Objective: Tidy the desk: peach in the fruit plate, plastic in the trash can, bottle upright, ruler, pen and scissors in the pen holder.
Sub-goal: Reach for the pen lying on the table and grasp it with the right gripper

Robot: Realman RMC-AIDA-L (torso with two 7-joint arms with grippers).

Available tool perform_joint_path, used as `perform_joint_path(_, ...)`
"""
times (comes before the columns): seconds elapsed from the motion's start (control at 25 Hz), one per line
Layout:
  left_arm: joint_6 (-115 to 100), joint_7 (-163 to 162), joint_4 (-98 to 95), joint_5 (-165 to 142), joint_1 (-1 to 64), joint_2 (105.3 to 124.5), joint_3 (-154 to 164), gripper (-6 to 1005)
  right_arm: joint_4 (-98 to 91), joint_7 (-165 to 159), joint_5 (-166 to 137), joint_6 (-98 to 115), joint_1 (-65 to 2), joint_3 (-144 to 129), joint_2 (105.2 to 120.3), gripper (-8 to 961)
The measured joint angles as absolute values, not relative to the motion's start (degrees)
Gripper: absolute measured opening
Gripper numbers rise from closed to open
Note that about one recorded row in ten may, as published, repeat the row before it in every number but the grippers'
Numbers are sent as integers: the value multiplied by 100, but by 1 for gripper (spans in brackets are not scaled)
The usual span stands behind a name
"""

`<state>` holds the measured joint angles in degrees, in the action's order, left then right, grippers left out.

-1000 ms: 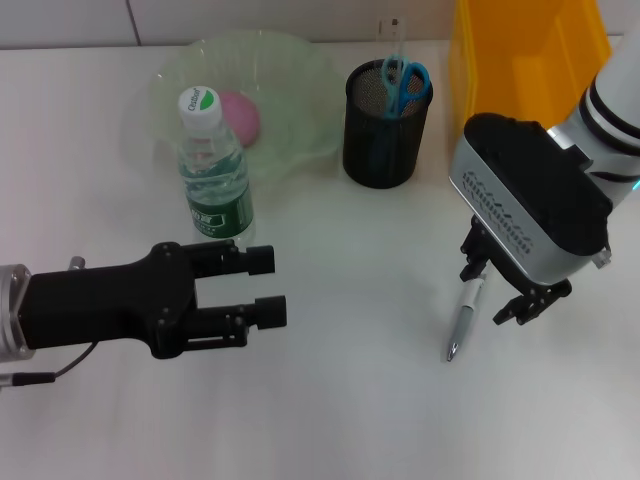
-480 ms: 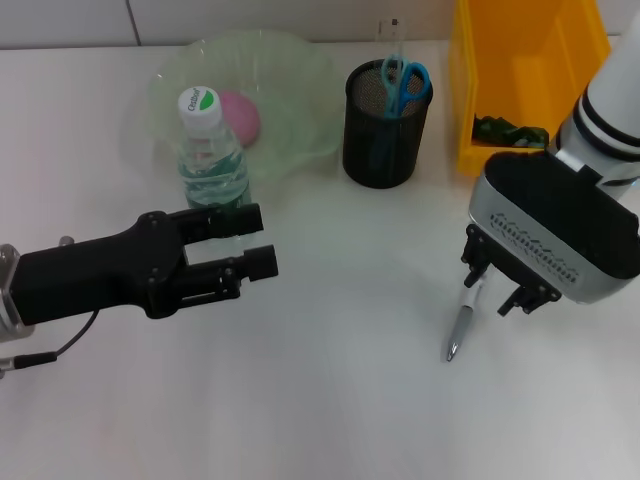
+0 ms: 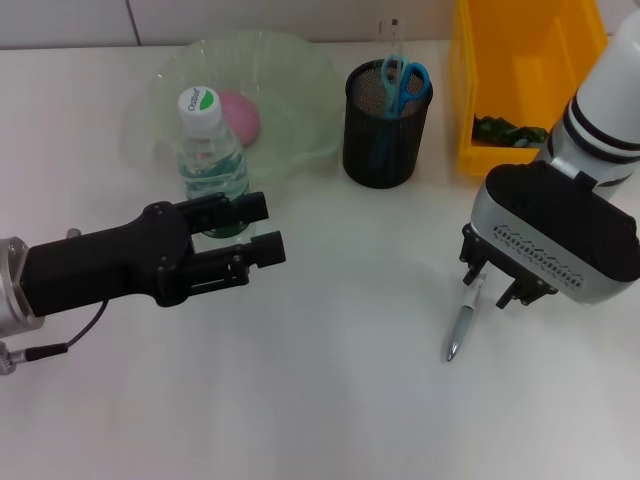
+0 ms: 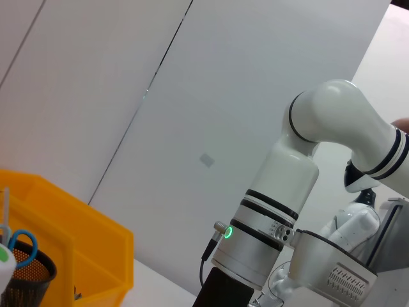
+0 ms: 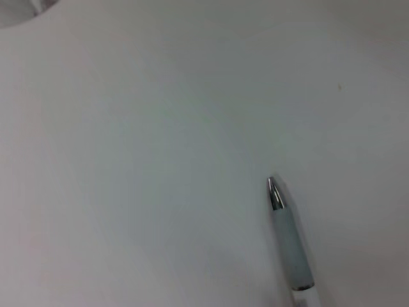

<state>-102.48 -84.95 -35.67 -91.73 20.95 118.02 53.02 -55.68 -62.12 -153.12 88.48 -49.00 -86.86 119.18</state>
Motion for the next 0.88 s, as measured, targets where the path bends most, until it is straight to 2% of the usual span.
perform_joint_path(0.88, -10134, -8501, -3501, -9176, 2131, 11831, 5300, 709, -4796, -5679, -15329, 8618, -5482, -8692, 11931, 387)
